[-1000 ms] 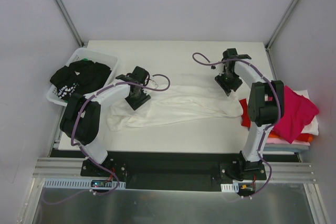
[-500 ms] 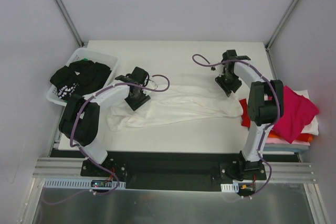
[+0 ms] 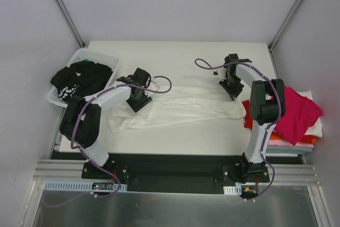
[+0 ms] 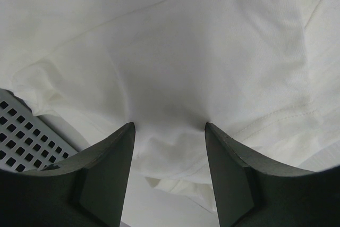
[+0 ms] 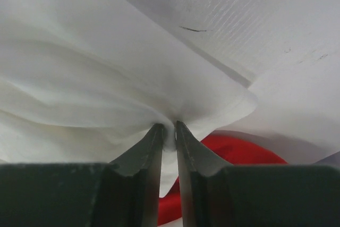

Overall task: Fold and stack the t-shirts
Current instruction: Fold the other side of the tshirt into a rectangle

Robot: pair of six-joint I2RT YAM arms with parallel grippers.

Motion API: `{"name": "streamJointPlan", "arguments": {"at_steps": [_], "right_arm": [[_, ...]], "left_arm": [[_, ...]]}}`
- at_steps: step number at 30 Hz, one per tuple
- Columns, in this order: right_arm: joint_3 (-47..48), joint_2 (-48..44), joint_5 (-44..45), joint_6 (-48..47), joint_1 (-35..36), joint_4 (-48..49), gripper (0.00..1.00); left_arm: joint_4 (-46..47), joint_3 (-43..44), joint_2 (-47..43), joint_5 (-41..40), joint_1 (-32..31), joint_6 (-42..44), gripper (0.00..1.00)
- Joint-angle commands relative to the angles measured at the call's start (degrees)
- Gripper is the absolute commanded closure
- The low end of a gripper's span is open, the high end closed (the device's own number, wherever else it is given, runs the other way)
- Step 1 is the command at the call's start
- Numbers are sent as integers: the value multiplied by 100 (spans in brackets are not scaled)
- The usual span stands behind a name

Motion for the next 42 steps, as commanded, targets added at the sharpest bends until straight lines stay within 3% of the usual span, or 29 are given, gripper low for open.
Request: {"name": "streamJointPlan", "arguments": {"at_steps": [1, 3, 42], "right_arm": [[40, 14, -13, -49, -67, -48, 88], [119, 49, 74, -49, -76, -65, 99], [2070, 717, 901, -76, -67, -470, 99]], "left_arm": [[-27, -38, -199, -24, 53, -112, 45], [-27, -30, -199, -33, 53, -112, 45], [26, -126, -173, 11, 62, -147, 45]]}}
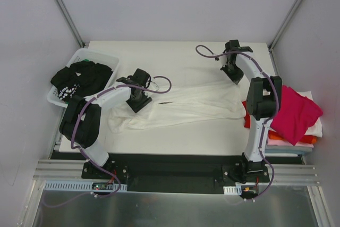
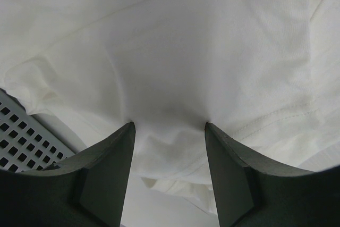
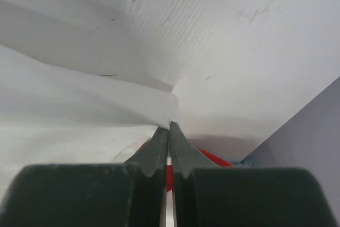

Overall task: Fold and stack the t-shirts
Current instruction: Fold the other side of the tshirt into a rectangle

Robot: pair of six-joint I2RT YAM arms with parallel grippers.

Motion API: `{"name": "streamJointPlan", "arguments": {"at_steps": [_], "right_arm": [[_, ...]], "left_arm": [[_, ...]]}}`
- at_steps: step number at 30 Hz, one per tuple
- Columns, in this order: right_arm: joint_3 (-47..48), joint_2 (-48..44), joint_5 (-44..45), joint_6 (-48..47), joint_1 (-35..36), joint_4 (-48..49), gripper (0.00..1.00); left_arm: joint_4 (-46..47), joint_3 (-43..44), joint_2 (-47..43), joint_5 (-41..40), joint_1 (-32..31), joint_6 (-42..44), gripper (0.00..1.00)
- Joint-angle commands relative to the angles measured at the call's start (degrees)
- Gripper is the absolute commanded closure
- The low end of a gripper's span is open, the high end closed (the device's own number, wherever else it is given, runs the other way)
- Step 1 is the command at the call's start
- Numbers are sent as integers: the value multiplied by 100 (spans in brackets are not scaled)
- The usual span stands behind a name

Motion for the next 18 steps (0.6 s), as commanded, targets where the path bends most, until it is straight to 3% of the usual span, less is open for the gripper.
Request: {"name": "streamJointPlan", "arguments": {"at_steps": [1, 6, 9, 10, 11, 14, 18], "right_arm": [[385, 131, 243, 10, -30, -114, 99], [456, 184, 252, 27, -39, -122, 95], [359, 158, 269, 19, -30, -122, 69], [333, 149, 287, 19, -39, -114, 53], [237, 132, 322, 27, -30, -44, 47], [61, 9, 340, 18, -30, 62, 35], [-89, -184, 243, 80, -12, 71, 32]], "left_arm": [[-25, -43, -173, 11, 53, -49, 45], [-16, -61, -190, 2, 53, -49, 45], [-16, -87, -208, -16, 53, -31, 45], [-7, -96, -208, -24, 53, -31, 45], [-7, -96, -199, -16, 53, -31, 45], [-7, -87, -199, -7, 53, -40, 45], [11, -96, -199, -24, 53, -49, 45]]}}
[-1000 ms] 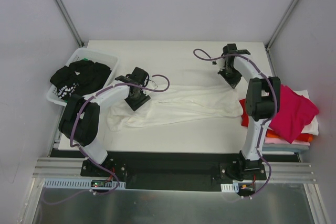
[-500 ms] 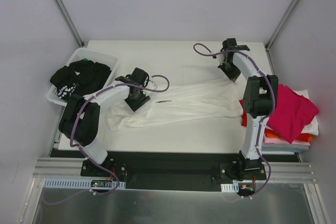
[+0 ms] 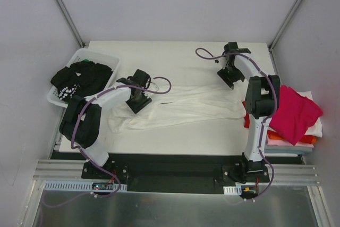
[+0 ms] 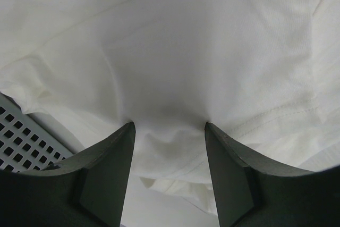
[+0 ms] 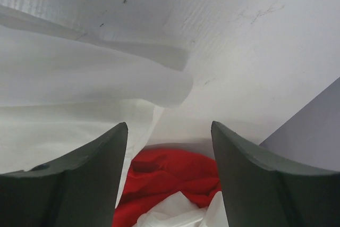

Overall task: Fold and stack the t-shirts
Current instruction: Fold the other side of the tshirt into a rectangle, then rotate the tshirt 90 degrees

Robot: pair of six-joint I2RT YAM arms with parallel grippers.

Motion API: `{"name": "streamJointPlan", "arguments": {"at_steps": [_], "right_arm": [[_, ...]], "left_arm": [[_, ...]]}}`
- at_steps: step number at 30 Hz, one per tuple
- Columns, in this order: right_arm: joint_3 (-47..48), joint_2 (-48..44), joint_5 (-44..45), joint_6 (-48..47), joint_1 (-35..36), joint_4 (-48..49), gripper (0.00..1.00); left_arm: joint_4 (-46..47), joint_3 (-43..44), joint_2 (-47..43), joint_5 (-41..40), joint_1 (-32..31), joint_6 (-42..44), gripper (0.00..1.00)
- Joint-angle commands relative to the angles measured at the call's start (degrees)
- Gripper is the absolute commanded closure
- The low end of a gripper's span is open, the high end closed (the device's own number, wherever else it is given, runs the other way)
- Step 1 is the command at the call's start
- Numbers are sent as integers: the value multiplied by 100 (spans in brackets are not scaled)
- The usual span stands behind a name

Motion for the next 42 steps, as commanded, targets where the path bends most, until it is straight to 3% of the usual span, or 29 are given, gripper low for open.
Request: {"name": "streamJointPlan", "arguments": {"at_steps": [1, 13, 14, 15, 17, 22, 42], "right_arm": [[-198, -484, 18, 93, -4, -38, 32], [-1279, -1671, -175, 330, 286, -38, 26], [-1367, -1819, -193, 357, 339, -56, 22], [-1446, -1882, -236, 348, 383, -73, 4], [-1639, -1987, -342, 366, 488, -135, 0], [-1948, -2155, -483, 401, 594, -161, 0], [-2660, -1751, -1063, -12, 673, 129, 3]], "left_arm": [[4, -39, -217, -42, 53, -38, 45], [162, 260, -340, -60, 53, -55, 43], [162, 260, -366, -25, 53, -38, 42], [145, 277, -436, -7, 62, -38, 40], [145, 295, -498, 98, 53, -29, 32], [127, 357, -639, 318, 62, -29, 2], [-461, 734, 600, 1311, 546, -2, 1]]}}
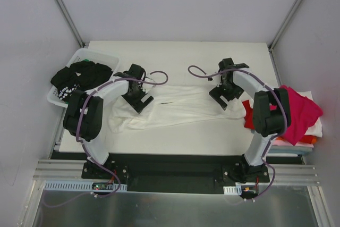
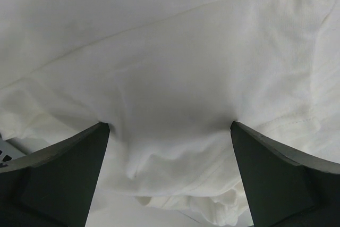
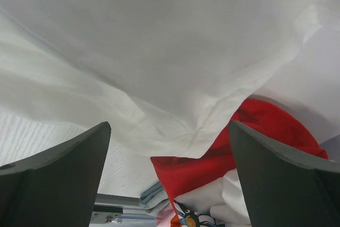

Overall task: Fold and stack the t-shirts
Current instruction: Rotate the tshirt 90 degrees

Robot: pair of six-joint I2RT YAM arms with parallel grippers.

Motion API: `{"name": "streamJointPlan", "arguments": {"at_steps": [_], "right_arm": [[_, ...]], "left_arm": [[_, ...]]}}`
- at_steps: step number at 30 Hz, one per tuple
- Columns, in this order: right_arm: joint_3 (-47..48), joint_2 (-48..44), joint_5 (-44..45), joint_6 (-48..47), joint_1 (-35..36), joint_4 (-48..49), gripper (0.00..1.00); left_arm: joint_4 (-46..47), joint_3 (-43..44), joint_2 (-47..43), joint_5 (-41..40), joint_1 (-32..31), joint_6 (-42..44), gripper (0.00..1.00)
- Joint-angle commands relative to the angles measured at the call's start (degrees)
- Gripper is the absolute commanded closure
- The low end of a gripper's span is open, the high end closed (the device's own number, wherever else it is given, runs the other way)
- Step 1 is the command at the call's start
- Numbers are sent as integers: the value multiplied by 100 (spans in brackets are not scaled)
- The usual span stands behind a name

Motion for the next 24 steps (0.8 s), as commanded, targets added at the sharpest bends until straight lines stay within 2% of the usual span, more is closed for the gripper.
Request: {"name": "streamJointPlan", "arguments": {"at_steps": [1, 8, 24], "right_arm": [[-26, 188, -252, -222, 37, 43, 4], [0, 399, -436, -389, 28, 175, 3], [-44, 733, -191, -407, 28, 580, 3]], "left_arm": [[-453, 374, 283, 428, 23, 0, 1], [-629, 506, 530, 367, 23, -88, 1], [-814, 550, 767, 138, 23, -308, 0]]}}
